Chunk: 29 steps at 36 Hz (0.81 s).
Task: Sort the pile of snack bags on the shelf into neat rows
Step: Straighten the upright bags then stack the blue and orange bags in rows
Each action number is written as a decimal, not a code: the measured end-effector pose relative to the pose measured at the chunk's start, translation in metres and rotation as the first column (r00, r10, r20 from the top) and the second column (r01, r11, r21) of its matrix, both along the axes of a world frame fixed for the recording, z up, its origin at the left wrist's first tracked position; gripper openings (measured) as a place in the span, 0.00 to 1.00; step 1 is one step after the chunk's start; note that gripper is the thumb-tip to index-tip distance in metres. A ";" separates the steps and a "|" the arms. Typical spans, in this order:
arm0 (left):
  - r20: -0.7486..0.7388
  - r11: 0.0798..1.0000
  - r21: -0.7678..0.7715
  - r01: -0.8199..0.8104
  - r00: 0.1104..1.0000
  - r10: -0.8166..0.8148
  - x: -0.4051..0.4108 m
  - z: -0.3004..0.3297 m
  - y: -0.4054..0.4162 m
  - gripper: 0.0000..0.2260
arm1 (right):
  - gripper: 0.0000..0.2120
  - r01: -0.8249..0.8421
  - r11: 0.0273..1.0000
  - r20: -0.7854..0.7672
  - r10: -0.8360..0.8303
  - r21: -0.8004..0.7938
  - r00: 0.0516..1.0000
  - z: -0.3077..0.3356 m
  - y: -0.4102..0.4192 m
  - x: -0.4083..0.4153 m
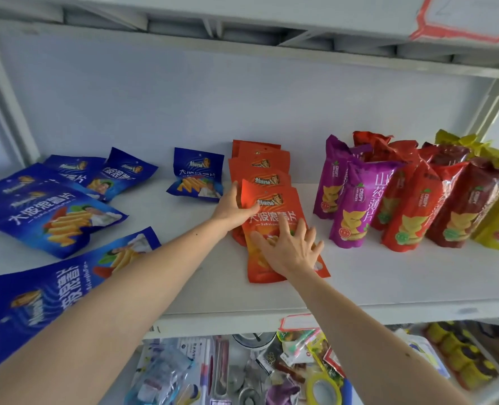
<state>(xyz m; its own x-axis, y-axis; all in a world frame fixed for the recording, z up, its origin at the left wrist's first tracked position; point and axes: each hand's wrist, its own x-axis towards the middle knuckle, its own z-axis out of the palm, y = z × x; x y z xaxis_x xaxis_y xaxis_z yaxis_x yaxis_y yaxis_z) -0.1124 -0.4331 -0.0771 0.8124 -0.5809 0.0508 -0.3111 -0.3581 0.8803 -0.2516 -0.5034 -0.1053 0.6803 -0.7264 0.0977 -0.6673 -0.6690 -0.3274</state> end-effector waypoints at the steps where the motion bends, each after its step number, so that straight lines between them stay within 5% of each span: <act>1: 0.023 1.000 0.003 -0.006 1.000 0.006 -0.003 0.001 0.003 0.40 | 0.43 0.003 1.000 0.017 -0.002 -0.009 1.000 0.001 0.001 -0.002; 16: 0.215 0.955 0.242 -0.169 0.970 0.117 -0.008 0.017 0.124 0.38 | 0.29 -0.155 0.966 0.260 0.207 -0.207 0.943 0.016 0.061 0.000; 23: 0.220 0.873 0.398 -0.280 0.954 0.205 0.016 0.018 0.206 0.39 | 0.27 -0.472 0.881 0.179 0.467 -0.019 0.866 0.017 0.113 0.024; 29: 0.205 0.731 0.654 -0.197 0.975 0.080 0.033 0.017 0.249 0.42 | 0.37 -0.500 0.840 0.076 0.496 0.209 0.865 0.013 0.140 0.055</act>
<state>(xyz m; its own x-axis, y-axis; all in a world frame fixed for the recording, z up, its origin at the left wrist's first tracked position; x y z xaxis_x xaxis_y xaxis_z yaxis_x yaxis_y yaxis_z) -0.0798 -0.1838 -0.0603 0.9022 -0.3937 -0.1761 -0.3185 -0.8835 0.3435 -0.1963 -0.3633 -0.0919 0.9557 -0.2943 -0.0049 -0.2555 -0.8215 -0.5098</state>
